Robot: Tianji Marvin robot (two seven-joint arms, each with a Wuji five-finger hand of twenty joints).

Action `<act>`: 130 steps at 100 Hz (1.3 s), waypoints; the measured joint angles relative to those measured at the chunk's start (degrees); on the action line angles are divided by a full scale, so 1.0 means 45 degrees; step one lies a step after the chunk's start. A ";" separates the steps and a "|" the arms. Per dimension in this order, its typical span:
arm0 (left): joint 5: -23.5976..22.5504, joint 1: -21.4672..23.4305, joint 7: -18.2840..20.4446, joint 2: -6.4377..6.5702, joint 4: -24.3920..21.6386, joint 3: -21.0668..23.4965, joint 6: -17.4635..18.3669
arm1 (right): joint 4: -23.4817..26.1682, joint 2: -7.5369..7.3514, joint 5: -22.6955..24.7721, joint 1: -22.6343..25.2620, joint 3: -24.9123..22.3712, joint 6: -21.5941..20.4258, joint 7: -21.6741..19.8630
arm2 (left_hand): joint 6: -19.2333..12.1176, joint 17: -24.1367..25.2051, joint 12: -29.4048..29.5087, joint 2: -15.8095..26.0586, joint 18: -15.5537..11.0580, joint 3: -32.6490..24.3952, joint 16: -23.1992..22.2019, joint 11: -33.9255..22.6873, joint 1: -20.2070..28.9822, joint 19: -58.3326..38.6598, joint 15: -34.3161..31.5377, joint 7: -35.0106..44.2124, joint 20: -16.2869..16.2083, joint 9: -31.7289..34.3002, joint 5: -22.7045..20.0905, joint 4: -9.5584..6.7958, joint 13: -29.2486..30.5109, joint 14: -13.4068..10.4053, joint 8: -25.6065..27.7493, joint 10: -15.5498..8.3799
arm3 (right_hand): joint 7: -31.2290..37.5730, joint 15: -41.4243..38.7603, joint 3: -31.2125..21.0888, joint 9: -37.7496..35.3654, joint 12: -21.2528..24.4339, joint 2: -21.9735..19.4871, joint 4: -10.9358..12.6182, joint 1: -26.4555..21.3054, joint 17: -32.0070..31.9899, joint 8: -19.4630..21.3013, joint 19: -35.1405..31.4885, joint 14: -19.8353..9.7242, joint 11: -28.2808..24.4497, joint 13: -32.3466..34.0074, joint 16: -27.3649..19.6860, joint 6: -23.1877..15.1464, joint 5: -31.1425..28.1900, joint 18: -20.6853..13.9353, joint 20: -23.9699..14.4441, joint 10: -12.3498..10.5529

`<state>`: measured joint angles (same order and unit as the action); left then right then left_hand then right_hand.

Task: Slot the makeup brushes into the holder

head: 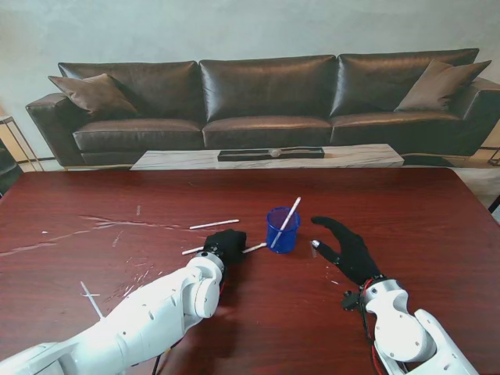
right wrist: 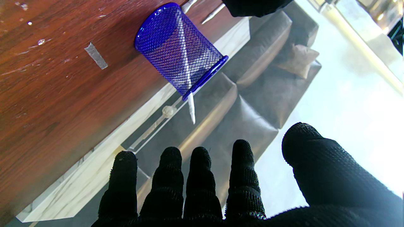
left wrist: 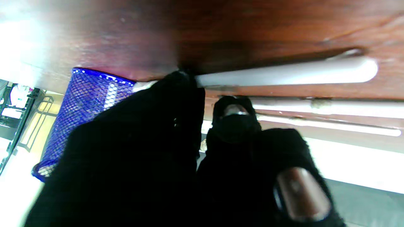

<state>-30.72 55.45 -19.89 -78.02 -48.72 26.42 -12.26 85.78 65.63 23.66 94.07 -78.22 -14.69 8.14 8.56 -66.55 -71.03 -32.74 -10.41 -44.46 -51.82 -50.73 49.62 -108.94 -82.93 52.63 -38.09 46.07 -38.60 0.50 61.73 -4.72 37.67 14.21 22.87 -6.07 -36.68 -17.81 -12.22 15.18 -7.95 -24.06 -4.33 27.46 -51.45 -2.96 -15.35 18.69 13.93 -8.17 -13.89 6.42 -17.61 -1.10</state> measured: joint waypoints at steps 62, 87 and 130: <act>-0.0993 -0.0141 0.0309 0.0489 -0.0167 -0.0440 0.0524 | -0.0012 0.0000 0.0021 -0.0007 0.0007 -0.0002 0.0025 | 0.1425 -0.0030 0.0552 -0.0292 0.0028 -0.2304 0.0985 -0.0916 -0.1674 -0.0037 -0.0556 0.0654 -0.1210 0.0924 -0.0024 -0.2151 0.1352 -0.0582 0.3351 -0.0068 | 0.0000 0.0000 0.0003 0.0000 0.0000 -0.0001 0.0000 0.0000 0.0000 0.0000 -0.0002 0.0000 -0.0085 0.0000 0.0000 0.0000 0.0000 0.0001 -0.0004 0.0001; -0.0992 0.0118 0.0240 0.0563 -0.0424 -0.0045 0.0458 | -0.0019 0.0000 0.0021 -0.0008 0.0018 0.0000 0.0024 | 0.1480 -0.0030 0.0555 -0.0489 0.0028 -0.2219 0.1123 -0.1021 -0.1681 -0.0040 -0.0702 0.0650 -0.1343 0.0928 -0.0158 -0.2252 0.1422 -0.0629 0.4095 -0.0068 | 0.0000 0.0000 0.0003 0.0000 0.0000 -0.0001 0.0000 -0.0001 0.0000 0.0000 -0.0003 0.0000 -0.0088 0.0000 0.0000 0.0000 0.0000 0.0001 -0.0004 0.0001; -0.1140 0.0716 -0.0095 0.0859 -0.1895 0.1085 0.0184 | -0.0035 0.0000 0.0020 -0.0027 0.0025 0.0002 0.0016 | 0.1511 -0.0030 0.0556 -0.0488 0.0028 -0.2099 0.1185 -0.1312 -0.1810 -0.0091 -0.1206 0.0650 -0.1798 0.0928 -0.0159 -0.2252 0.1513 -0.0767 0.5006 -0.0069 | 0.0000 0.0000 0.0003 0.0000 0.0000 0.0000 0.0000 -0.0001 0.0000 0.0000 -0.0004 0.0000 -0.0092 0.0000 0.0000 0.0000 0.0000 0.0001 -0.0005 0.0001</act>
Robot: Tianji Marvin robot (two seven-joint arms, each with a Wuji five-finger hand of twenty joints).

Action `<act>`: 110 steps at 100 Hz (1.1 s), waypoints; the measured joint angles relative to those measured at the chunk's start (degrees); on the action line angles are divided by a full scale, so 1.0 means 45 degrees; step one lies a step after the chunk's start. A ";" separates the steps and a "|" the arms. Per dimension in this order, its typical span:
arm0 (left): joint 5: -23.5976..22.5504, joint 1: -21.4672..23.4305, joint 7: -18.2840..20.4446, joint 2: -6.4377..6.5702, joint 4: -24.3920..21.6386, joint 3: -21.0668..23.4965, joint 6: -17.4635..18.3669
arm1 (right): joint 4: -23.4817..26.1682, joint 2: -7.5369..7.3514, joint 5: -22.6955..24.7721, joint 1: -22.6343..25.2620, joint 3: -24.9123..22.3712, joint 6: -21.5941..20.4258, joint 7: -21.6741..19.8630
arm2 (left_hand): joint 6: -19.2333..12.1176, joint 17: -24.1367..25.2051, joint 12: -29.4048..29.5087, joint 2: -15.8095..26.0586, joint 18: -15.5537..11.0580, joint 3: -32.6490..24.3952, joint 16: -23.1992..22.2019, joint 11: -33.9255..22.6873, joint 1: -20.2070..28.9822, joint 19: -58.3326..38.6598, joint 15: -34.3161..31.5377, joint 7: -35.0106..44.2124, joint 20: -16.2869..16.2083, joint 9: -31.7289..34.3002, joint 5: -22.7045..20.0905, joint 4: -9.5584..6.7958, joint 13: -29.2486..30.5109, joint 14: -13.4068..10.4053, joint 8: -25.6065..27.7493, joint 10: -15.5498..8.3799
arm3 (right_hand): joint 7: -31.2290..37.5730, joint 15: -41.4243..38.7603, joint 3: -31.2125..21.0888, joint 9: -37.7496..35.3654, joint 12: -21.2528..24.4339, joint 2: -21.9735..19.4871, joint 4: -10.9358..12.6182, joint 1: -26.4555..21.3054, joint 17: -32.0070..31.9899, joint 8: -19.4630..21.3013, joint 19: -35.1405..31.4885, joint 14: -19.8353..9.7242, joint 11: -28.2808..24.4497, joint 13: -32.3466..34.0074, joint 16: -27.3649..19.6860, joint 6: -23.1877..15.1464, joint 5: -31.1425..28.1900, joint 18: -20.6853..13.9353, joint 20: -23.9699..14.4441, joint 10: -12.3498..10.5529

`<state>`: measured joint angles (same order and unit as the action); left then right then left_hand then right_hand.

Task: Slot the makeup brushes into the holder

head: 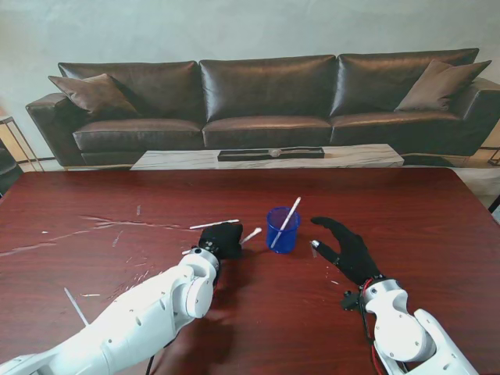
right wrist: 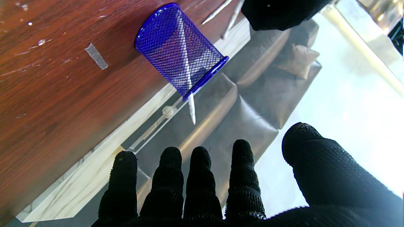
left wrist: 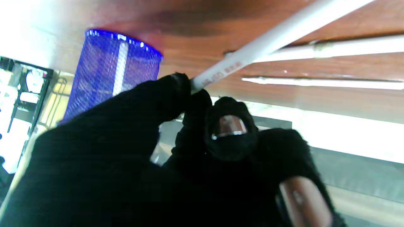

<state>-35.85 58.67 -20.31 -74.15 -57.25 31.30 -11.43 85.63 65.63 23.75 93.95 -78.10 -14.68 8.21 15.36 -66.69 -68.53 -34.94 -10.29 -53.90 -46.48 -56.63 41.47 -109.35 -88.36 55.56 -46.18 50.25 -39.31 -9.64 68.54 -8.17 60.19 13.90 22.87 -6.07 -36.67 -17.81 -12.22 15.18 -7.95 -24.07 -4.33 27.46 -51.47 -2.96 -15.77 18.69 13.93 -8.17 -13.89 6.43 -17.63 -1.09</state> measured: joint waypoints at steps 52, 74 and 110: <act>0.1209 0.0921 -0.1985 -0.0386 -0.1189 0.1523 -0.0076 | -0.0002 0.0000 0.0019 -0.0025 0.0021 0.0023 0.0021 | 0.0003 0.0001 -0.0110 0.0181 -0.0006 0.0134 0.0117 -0.0022 -0.0015 -0.0013 -0.0144 0.0000 -0.0021 0.0001 0.0000 -0.0004 0.0002 -0.0060 0.0314 0.0000 | 0.0000 0.0000 0.0001 0.0000 0.0000 0.0000 0.0001 0.0000 0.0001 0.0000 -0.0002 0.0000 -0.0004 0.0000 0.0001 0.0000 0.0000 0.0000 -0.0001 0.0000; 0.1907 0.0739 -0.2385 -0.0751 -0.1264 0.1629 0.0371 | -0.0012 0.0004 0.0049 -0.0028 0.0006 0.0022 0.0085 | -0.0004 0.0002 -0.0129 0.0190 -0.0015 0.0251 0.0120 -0.0026 -0.0015 -0.0018 -0.0202 0.0000 -0.0023 0.0001 0.0000 -0.0005 0.0003 -0.0080 0.0368 -0.0001 | 0.0000 0.0000 0.0001 0.0000 0.0000 0.0000 0.0001 0.0000 0.0001 0.0000 -0.0004 0.0000 -0.0005 0.0000 0.0001 0.0000 0.0000 0.0000 -0.0001 0.0000; 0.3485 -0.0387 -0.3087 -0.1719 -0.0261 0.1316 0.1492 | -0.0016 0.0010 0.0078 -0.0017 -0.0089 0.0019 0.0168 | -0.0054 0.0002 -0.0174 0.0458 -0.0028 0.0435 0.0121 -0.0026 -0.0017 -0.0018 -0.0208 0.0000 -0.0023 0.0001 0.0016 -0.0005 0.0003 -0.0104 0.0499 -0.0016 | 0.0000 0.0000 0.0001 0.0000 0.0000 0.0000 0.0001 0.0000 0.0001 0.0000 -0.0009 0.0001 -0.0005 0.0000 0.0001 0.0000 0.0000 0.0000 -0.0001 0.0000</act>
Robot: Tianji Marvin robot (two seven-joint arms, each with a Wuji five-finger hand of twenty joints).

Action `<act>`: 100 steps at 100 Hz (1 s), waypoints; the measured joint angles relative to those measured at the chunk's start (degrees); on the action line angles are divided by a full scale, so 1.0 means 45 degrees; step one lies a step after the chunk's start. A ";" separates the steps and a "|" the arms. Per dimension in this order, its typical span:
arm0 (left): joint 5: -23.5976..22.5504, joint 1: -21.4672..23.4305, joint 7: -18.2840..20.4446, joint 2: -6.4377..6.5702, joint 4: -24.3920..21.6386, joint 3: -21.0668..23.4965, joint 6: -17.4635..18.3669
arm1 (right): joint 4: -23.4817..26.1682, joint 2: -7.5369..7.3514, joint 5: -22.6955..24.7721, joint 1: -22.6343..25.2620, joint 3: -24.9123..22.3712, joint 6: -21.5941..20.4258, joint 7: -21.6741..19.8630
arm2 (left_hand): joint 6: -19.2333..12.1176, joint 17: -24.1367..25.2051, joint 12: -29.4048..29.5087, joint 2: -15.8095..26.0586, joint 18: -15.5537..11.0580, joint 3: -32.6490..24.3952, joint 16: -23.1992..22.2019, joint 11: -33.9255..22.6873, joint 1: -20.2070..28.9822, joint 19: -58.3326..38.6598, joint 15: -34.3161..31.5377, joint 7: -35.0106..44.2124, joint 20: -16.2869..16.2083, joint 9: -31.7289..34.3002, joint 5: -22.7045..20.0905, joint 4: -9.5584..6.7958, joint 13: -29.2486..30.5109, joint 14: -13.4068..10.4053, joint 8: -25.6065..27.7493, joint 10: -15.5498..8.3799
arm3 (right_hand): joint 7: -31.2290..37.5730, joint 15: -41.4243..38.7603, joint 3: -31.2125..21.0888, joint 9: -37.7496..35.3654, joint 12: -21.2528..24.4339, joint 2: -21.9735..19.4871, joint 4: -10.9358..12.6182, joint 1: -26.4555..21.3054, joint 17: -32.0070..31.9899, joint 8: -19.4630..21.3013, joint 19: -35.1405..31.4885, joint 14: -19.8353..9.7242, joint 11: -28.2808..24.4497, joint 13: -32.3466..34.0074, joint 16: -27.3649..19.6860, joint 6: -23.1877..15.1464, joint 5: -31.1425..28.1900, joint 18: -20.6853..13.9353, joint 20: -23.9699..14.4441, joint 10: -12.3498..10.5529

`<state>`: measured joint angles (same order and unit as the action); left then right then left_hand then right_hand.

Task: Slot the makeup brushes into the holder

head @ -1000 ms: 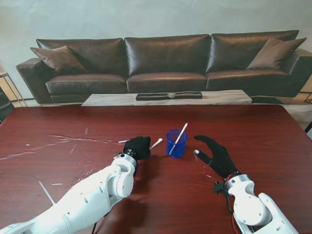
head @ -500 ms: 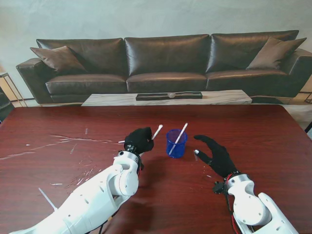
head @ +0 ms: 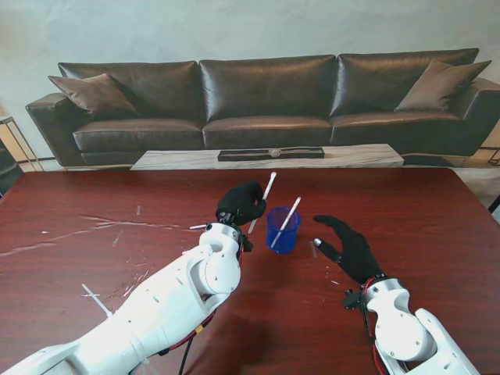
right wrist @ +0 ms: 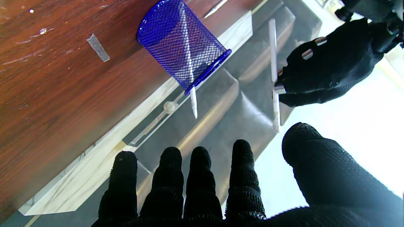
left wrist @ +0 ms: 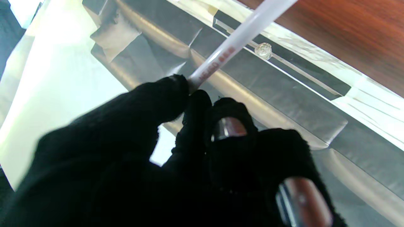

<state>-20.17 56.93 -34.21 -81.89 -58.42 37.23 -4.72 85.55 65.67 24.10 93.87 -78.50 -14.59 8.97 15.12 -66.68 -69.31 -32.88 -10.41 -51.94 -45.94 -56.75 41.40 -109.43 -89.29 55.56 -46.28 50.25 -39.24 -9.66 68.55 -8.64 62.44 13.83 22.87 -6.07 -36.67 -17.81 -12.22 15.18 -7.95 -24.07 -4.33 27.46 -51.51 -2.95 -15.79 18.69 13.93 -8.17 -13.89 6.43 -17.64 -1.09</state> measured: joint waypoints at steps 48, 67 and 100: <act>0.1783 -0.1343 -0.0678 -0.1656 0.2887 -0.0580 0.1249 | 0.0000 0.0004 0.0038 0.0052 -0.0136 -0.0021 0.0076 | -0.0547 0.0169 -0.0092 0.0579 -0.0020 0.0513 -0.0287 -0.0006 0.0010 -0.0009 -0.0003 0.0000 0.1056 -0.0179 0.0458 0.0178 -0.0267 -0.0030 0.0148 -0.0198 | 0.0000 0.0000 0.0000 0.0000 0.0000 0.0000 0.0000 0.0000 0.0000 0.0000 -0.0010 0.0000 -0.0002 0.0000 0.0000 0.0000 0.0000 0.0000 -0.0001 0.0000; 0.1967 -0.1736 -0.0771 -0.2185 0.3886 -0.0763 0.1556 | 0.0009 0.0004 0.0037 0.0071 -0.0150 -0.0020 0.0075 | -0.0844 0.0273 -0.0112 0.0706 -0.0020 0.0634 -0.0442 -0.0009 0.0010 -0.0009 0.0089 0.0000 0.1429 -0.0304 0.0597 0.0317 -0.0370 -0.0030 0.0153 -0.0219 | 0.0000 0.0000 0.0000 0.0000 0.0000 0.0000 0.0000 0.0000 0.0001 0.0000 -0.0065 0.0000 -0.0002 0.0000 0.0000 0.0000 0.0000 0.0000 -0.0001 0.0000; 0.2254 -0.2242 -0.0991 -0.2933 0.5451 -0.0891 0.2252 | 0.0014 0.0003 0.0016 0.0082 -0.0158 -0.0013 0.0047 | -0.1437 0.0579 -0.0118 0.1055 0.0135 0.1046 -0.0790 0.0246 0.0033 -0.0012 0.0625 -0.0028 0.2491 -0.0693 0.0969 0.0659 -0.0850 0.0199 0.0331 -0.0259 | 0.0000 0.0000 0.0000 0.0000 0.0000 0.0000 0.0000 0.0000 0.0002 0.0000 -0.0068 0.0000 -0.0002 0.0000 0.0000 0.0000 0.0000 0.0000 -0.0001 0.0000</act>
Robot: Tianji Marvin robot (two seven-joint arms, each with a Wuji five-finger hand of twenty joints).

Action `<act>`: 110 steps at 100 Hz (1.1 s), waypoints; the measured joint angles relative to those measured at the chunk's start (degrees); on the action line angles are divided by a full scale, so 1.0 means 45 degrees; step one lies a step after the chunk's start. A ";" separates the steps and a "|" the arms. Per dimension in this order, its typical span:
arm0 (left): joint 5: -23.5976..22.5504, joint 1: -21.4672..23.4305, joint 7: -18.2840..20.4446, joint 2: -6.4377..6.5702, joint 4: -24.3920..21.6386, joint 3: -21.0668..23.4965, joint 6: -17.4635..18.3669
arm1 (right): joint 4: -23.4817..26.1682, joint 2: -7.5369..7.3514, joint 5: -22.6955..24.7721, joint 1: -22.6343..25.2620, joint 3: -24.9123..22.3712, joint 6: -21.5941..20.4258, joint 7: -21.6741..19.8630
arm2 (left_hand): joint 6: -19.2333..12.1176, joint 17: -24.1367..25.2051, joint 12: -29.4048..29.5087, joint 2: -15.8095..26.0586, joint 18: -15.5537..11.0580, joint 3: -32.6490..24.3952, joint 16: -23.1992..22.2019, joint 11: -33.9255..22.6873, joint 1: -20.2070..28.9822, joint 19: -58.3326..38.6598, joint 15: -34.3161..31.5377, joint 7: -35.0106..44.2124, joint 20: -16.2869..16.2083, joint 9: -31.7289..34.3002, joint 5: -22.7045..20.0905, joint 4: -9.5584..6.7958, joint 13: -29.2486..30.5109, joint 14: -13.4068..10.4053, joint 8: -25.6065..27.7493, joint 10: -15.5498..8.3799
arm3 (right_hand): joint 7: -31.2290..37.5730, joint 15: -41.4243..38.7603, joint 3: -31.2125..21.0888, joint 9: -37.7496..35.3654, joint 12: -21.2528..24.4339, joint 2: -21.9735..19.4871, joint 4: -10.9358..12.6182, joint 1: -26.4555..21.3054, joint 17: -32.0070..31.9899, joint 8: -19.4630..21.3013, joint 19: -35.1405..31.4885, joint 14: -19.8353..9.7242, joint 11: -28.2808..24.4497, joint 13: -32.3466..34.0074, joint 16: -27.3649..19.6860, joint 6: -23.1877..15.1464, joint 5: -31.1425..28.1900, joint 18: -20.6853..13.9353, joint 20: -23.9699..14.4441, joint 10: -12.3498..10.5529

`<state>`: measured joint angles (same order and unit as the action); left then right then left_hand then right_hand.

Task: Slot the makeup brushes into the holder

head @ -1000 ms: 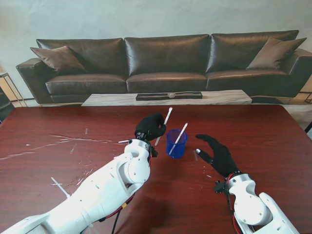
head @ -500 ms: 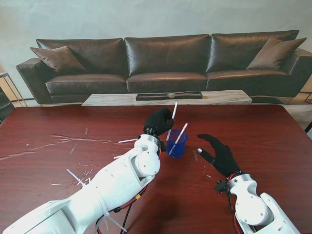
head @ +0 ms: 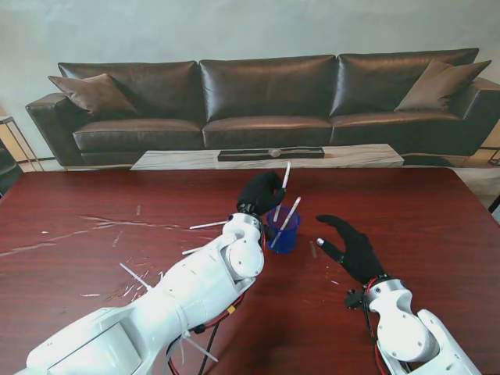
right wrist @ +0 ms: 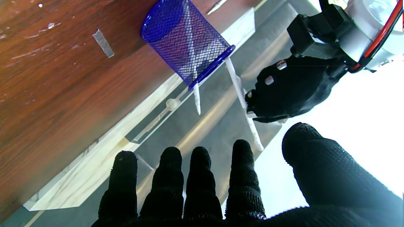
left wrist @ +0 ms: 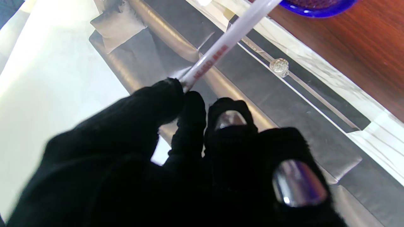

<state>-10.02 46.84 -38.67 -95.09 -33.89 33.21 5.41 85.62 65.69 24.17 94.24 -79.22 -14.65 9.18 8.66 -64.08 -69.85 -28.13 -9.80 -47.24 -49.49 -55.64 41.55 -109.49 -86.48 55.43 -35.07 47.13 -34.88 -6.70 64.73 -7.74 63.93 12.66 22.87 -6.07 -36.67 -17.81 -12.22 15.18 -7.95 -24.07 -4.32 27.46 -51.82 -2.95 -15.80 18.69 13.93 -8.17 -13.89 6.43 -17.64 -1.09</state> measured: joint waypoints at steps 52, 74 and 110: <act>0.0013 0.0681 0.1172 0.0663 -0.1415 -0.0104 -0.0677 | -0.0006 -0.0002 0.0008 0.0000 0.0020 0.0011 -0.0020 | -0.0571 0.0956 -0.0059 0.0153 0.1232 0.0666 -0.0417 0.1178 0.0632 0.0016 0.1561 -0.0431 0.1505 -0.0588 0.0494 0.0175 -0.1417 0.1469 -0.1140 -0.0013 | 0.0000 0.0000 0.0000 0.0000 0.0000 0.0000 0.0000 0.0000 0.0000 0.0000 -0.0004 0.0000 -0.0002 0.0000 0.0000 0.0000 0.0000 0.0005 -0.0001 0.0001; -0.0128 0.0938 0.1527 0.0985 -0.1766 -0.0107 -0.1156 | -0.0012 -0.0003 -0.0007 -0.0009 0.0052 0.0021 -0.0034 | -0.0339 0.1834 -0.0074 0.0283 0.1601 0.1196 -0.0742 0.1551 0.0694 0.0018 0.1875 -0.0624 0.1506 -0.1224 0.0717 0.0175 -0.2435 0.2013 -0.2646 0.0024 | 0.0000 0.0000 0.0000 0.0000 0.0000 0.0000 0.0000 0.0000 0.0001 0.0000 -0.0007 0.0000 -0.0002 0.0000 0.0000 0.0000 0.0000 0.0097 0.0000 0.0001; -0.0530 0.1281 0.1869 0.1547 -0.2550 0.0022 -0.1524 | -0.0025 -0.0004 -0.0022 -0.0032 0.0102 0.0036 -0.0066 | 0.0421 0.4312 0.2104 0.1135 0.2781 0.2256 -0.1454 0.2722 0.0617 0.0960 0.4029 -0.4086 0.0095 -0.3397 0.1442 -0.0130 -0.5172 0.3397 -0.3620 0.0503 | 0.0000 0.0000 0.0000 0.0000 0.0000 0.0000 0.0000 0.0000 0.0001 0.0000 -0.0022 0.0000 -0.0002 0.0000 0.0000 0.0000 0.0000 0.0101 -0.0002 0.0001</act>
<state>-12.41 52.61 -30.26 -88.12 -45.37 33.31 -1.45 85.51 65.67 24.07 94.09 -78.76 -14.49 8.88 10.55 -44.67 -60.38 -23.02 2.71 -37.08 -56.04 -43.39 44.32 -105.17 -68.35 37.05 -34.65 31.84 -28.39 -7.28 41.45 7.55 47.64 14.93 22.87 -6.07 -36.67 -17.81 -12.22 15.18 -7.95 -24.07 -4.31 27.46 -51.92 -2.95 -15.81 18.69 13.93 -8.17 -13.89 6.89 -17.65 -1.09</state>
